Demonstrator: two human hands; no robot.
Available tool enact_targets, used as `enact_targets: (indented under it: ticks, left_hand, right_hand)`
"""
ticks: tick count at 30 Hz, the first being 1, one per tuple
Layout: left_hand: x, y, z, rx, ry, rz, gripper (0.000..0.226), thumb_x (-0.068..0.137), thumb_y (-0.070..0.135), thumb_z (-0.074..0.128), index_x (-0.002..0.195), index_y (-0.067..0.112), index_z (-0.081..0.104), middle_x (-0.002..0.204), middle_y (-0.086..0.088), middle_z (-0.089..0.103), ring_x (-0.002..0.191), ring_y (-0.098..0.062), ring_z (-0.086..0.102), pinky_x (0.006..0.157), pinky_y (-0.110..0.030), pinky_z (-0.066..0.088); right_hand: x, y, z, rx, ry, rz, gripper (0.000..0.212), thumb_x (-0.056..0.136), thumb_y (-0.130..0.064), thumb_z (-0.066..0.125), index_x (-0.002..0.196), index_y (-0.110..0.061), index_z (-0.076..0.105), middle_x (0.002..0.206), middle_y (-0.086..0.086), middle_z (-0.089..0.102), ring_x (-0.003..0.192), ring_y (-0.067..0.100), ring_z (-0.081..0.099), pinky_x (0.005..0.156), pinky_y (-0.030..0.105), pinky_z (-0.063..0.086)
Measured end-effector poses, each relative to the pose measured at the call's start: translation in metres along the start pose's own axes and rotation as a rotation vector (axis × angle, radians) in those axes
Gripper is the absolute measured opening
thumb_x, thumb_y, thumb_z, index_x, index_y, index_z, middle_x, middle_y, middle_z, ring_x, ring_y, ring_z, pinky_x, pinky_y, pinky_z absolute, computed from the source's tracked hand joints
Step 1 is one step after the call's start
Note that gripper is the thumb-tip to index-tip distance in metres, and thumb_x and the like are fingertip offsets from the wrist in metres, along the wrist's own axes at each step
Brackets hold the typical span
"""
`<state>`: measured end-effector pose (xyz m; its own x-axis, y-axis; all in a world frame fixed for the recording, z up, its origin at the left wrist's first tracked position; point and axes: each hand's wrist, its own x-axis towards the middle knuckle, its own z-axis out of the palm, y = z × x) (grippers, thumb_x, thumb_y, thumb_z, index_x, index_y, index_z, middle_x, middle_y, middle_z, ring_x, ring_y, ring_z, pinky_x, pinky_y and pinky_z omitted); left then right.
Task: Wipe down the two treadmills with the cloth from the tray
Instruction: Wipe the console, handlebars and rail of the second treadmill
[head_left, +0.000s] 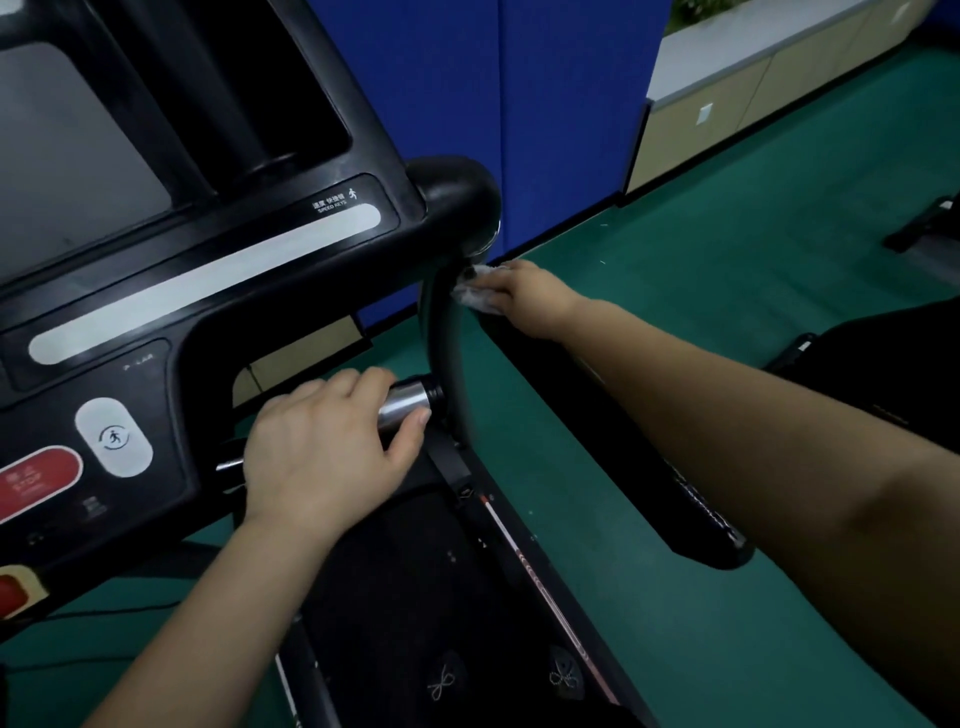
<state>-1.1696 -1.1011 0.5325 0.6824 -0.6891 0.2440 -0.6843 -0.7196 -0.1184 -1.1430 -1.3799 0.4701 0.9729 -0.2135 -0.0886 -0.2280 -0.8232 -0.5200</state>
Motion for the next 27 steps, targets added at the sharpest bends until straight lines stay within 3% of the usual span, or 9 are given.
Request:
enact_targets:
  ticks: [3, 7, 10, 15, 19, 22, 24, 27]
  left_hand:
    - [-0.001, -0.001, 0.002, -0.003, 0.009, -0.008, 0.047, 0.086, 0.061, 0.035, 0.098, 0.025, 0.063, 0.079, 0.005, 0.064, 0.07, -0.023, 0.06, 0.056, -0.029, 0.037]
    - [-0.002, -0.002, 0.003, -0.026, 0.019, -0.012, 0.049, 0.086, 0.061, 0.035, 0.103, 0.026, 0.064, 0.083, 0.004, 0.067, 0.073, -0.025, 0.063, 0.058, -0.031, 0.043]
    - [-0.002, -0.002, 0.002, -0.036, 0.026, -0.017, 0.049, 0.086, 0.062, 0.034, 0.105, 0.028, 0.064, 0.085, 0.005, 0.067, 0.075, -0.024, 0.063, 0.06, -0.031, 0.043]
    - [-0.002, 0.0, 0.002, -0.032, 0.027, -0.018, 0.044, 0.085, 0.062, 0.036, 0.1, 0.03, 0.063, 0.082, 0.006, 0.067, 0.072, -0.026, 0.062, 0.059, -0.03, 0.041]
    - [-0.002, 0.001, 0.0, -0.017, 0.031, -0.001, 0.043, 0.085, 0.062, 0.036, 0.1, 0.032, 0.062, 0.083, 0.006, 0.066, 0.074, -0.025, 0.062, 0.057, -0.029, 0.037]
    - [-0.002, 0.001, 0.0, -0.017, 0.042, 0.011, 0.042, 0.086, 0.06, 0.037, 0.099, 0.03, 0.063, 0.08, 0.003, 0.066, 0.072, -0.026, 0.062, 0.055, -0.027, 0.035]
    - [-0.003, 0.002, 0.001, -0.021, 0.042, 0.015, 0.038, 0.089, 0.057, 0.042, 0.099, 0.028, 0.063, 0.081, 0.001, 0.066, 0.074, -0.028, 0.062, 0.056, -0.028, 0.035]
    - [-0.002, 0.001, 0.004, 0.0, 0.056, 0.012, 0.036, 0.089, 0.054, 0.047, 0.102, 0.025, 0.063, 0.088, -0.002, 0.067, 0.08, -0.031, 0.062, 0.06, -0.031, 0.037]
  right_hand:
    - [-0.023, 0.0, -0.005, 0.013, -0.013, 0.025, 0.037, 0.098, -0.033, 0.048, 0.135, -0.028, 0.053, 0.135, 0.016, 0.043, 0.124, 0.031, 0.043, 0.102, 0.03, 0.032]
    - [-0.098, 0.008, -0.011, 0.097, -0.033, 0.016, 0.036, 0.096, -0.036, 0.049, 0.131, -0.033, 0.056, 0.123, 0.002, 0.043, 0.11, 0.019, 0.044, 0.093, 0.022, 0.027]
    - [-0.161, 0.02, -0.014, 0.098, -0.009, -0.025, 0.036, 0.094, -0.025, 0.054, 0.129, -0.034, 0.058, 0.122, 0.002, 0.049, 0.107, 0.018, 0.048, 0.092, 0.019, 0.03]
    - [-0.247, 0.039, -0.012, 0.15, -0.005, 0.006, 0.035, 0.091, -0.013, 0.062, 0.121, -0.031, 0.064, 0.12, -0.01, 0.05, 0.108, 0.009, 0.053, 0.086, -0.002, 0.03]
    - [-0.281, 0.04, -0.009, 0.171, -0.008, 0.061, 0.036, 0.092, -0.017, 0.061, 0.121, -0.038, 0.063, 0.128, -0.014, 0.047, 0.115, 0.006, 0.051, 0.088, -0.002, 0.032]
    - [-0.271, 0.026, -0.013, 0.159, 0.004, 0.05, 0.032, 0.089, -0.034, 0.058, 0.121, -0.035, 0.064, 0.126, -0.007, 0.051, 0.111, 0.007, 0.051, 0.088, -0.001, 0.028]
    - [-0.255, 0.02, -0.013, 0.152, 0.012, 0.046, 0.037, 0.087, -0.041, 0.055, 0.121, -0.032, 0.065, 0.126, 0.001, 0.054, 0.113, 0.012, 0.052, 0.093, 0.008, 0.03]
    - [-0.222, 0.019, -0.013, 0.129, -0.005, 0.088, 0.031, 0.094, -0.026, 0.057, 0.123, -0.034, 0.063, 0.134, 0.003, 0.053, 0.122, 0.02, 0.05, 0.101, 0.022, 0.033]
